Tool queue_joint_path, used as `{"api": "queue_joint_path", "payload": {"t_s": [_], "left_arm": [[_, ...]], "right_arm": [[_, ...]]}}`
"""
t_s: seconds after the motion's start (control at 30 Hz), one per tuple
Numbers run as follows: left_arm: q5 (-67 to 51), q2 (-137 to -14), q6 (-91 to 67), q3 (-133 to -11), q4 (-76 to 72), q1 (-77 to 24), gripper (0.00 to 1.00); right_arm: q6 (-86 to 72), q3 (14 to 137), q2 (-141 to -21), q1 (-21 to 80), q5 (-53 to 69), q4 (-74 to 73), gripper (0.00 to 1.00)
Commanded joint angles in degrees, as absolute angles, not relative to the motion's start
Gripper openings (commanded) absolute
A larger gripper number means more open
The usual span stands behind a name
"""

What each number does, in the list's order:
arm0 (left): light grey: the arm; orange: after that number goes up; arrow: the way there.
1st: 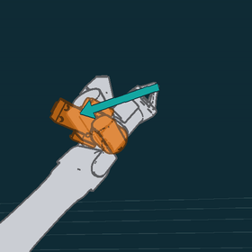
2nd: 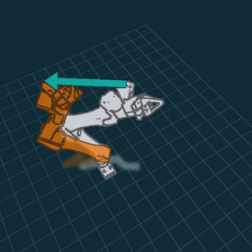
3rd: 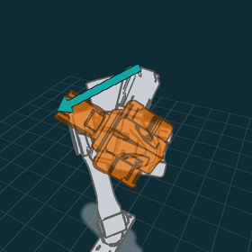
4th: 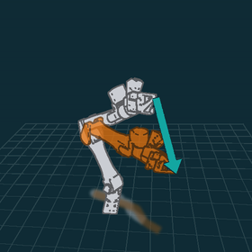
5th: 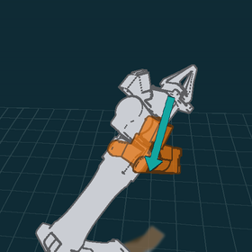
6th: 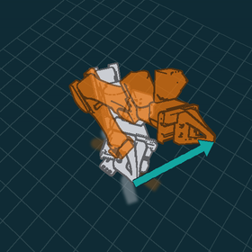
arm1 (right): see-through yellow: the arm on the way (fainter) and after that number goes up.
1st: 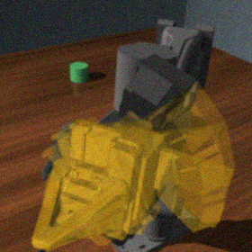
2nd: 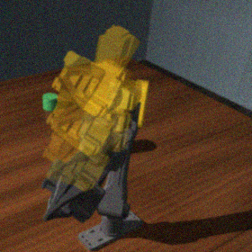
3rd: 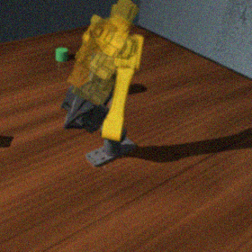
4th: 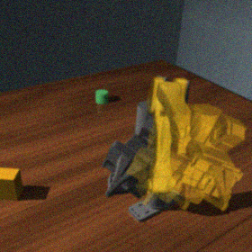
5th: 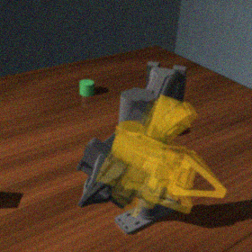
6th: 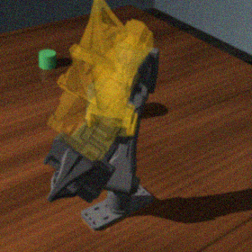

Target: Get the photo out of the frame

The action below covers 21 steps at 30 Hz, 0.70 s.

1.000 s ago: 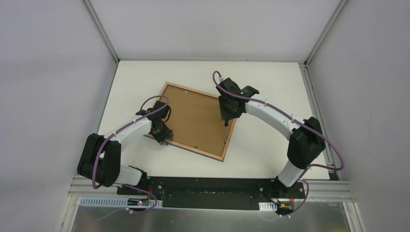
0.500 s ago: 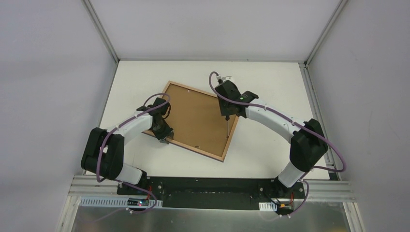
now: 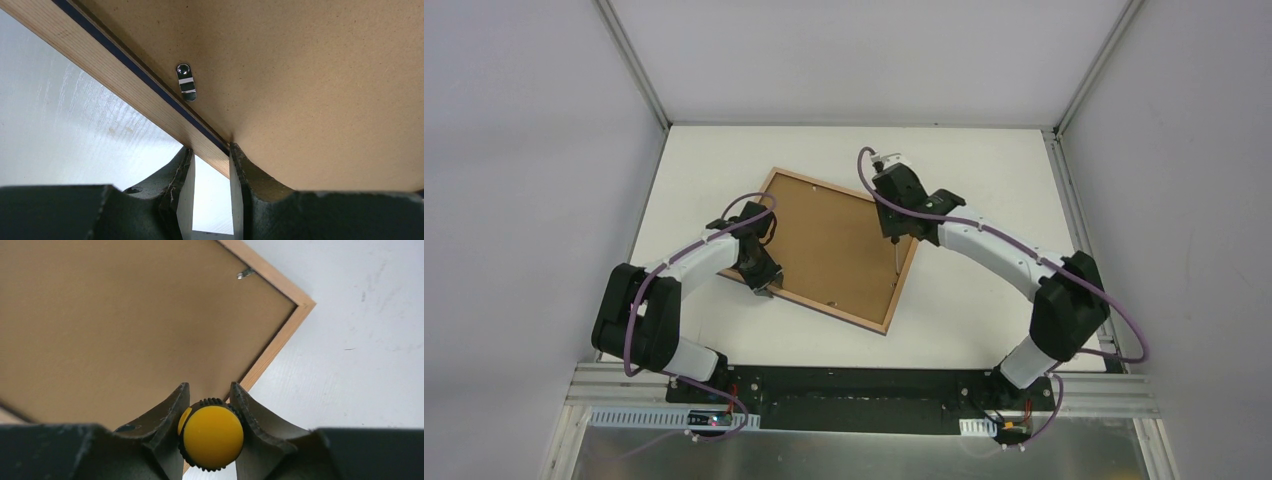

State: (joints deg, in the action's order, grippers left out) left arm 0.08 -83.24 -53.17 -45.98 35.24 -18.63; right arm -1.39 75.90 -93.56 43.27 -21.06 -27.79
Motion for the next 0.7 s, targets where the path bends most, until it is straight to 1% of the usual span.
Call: {"api": "queue_joint_path", "payload": {"t_s": [0.0, 0.13, 0.3, 0.4, 0.5, 0.67], "left_arm": [[3.37, -86.6, -47.05, -42.92, 38.14, -18.25, 0.0], [3.02, -87.3, -47.43, -43.13, 38.14, -17.94, 0.0], [2.62, -88.27, -47.46, -43.21, 38.14, -17.5, 0.0], [2.4, -88.51, -47.46, -43.21, 38.2, -17.19, 0.0], [2.21, -88.9, -47.38, -43.34, 38.21, -17.06, 0.0], [2.03, -89.26, -47.33, -43.69, 38.49, -16.88, 0.0]], "right_arm": [[-0.99, 75.09, -84.27, 44.77, -9.8, -28.23, 0.0], [-0.88, 68.9, -81.09, 45.49, -7.44, -24.17, 0.0], [1.18, 63.83, -80.51, 46.1, -11.92, -21.76, 0.0], [1.33, 60.57, -79.29, 46.5, -16.72, -17.15, 0.0], [1.33, 59.41, -79.56, 46.55, -19.03, -14.77, 0.0], [0.19, 60.81, -79.84, 47.3, -18.93, -13.91, 0.0]]}}
